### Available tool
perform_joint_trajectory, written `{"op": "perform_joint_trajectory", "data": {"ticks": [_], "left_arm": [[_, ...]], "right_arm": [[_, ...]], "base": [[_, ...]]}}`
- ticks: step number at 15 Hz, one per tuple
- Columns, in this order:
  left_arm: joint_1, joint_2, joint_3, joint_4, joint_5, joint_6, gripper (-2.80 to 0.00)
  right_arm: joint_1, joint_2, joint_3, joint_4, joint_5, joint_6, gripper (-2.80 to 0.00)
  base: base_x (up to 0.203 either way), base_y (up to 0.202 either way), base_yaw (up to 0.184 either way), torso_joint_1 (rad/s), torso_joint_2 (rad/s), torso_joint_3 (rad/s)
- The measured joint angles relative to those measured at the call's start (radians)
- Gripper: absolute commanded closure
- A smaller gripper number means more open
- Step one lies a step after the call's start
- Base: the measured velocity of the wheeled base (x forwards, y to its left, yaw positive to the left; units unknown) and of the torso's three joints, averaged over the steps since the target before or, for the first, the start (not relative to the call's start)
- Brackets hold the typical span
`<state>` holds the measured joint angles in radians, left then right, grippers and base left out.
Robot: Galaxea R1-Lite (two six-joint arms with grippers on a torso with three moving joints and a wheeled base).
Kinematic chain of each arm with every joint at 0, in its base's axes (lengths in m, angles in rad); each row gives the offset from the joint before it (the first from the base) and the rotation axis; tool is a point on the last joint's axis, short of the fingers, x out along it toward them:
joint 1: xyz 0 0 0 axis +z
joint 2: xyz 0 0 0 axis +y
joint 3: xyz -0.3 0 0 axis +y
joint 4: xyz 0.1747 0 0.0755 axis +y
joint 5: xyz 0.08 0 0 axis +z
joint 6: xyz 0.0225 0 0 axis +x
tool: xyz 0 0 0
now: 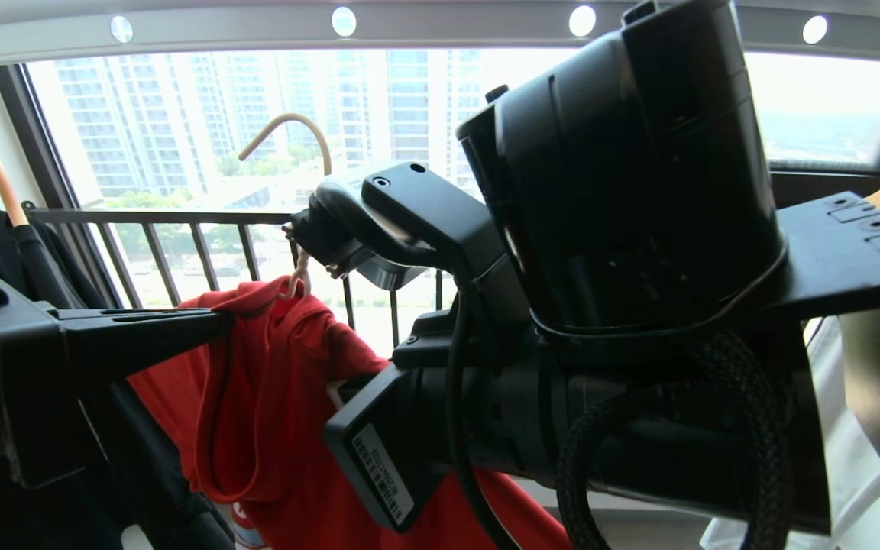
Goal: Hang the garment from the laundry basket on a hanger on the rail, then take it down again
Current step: Hang the clothes on the clothes rack
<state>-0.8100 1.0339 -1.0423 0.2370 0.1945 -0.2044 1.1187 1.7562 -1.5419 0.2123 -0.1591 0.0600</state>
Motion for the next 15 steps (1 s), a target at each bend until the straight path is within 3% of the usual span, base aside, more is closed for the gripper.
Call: {"op": "perform_joint_trajectory", "data": {"ticks": [2,4,6,12,15], "left_arm": [[0.0,-0.033,0.002,-0.001,-0.025,0.008,0.0],[0.0,-0.065,0.013,-0.002,-0.108,0.009,0.0],[0.001,-0.082,0.019,-0.004,-0.128,0.012,0.0],[0.0,-0.097,0.042,-0.011,-0.127,0.033,0.0],[0.004,-0.092,0.052,-0.021,-0.083,0.063,0.0]], "right_arm": [[-0.016,-0.005,-0.001,0.0,-0.001,0.0,0.0],[-0.025,-0.009,-0.002,-0.001,-0.001,-0.001,0.0],[-0.032,-0.011,-0.009,-0.001,-0.001,-0.002,0.0],[-0.033,-0.01,-0.017,0.005,0.005,-0.004,0.0],[-0.015,-0.003,-0.013,0.003,0.006,-0.002,0.0]], "base": [[0.0,0.0,0.0,0.0,0.0,0.0],[0.0,0.0,0.0,0.0,0.0,0.0],[0.0,0.0,0.0,0.0,0.0,0.0],[0.0,0.0,0.0,0.0,0.0,0.0],[0.0,0.0,0.0,0.0,0.0,0.0]]}}
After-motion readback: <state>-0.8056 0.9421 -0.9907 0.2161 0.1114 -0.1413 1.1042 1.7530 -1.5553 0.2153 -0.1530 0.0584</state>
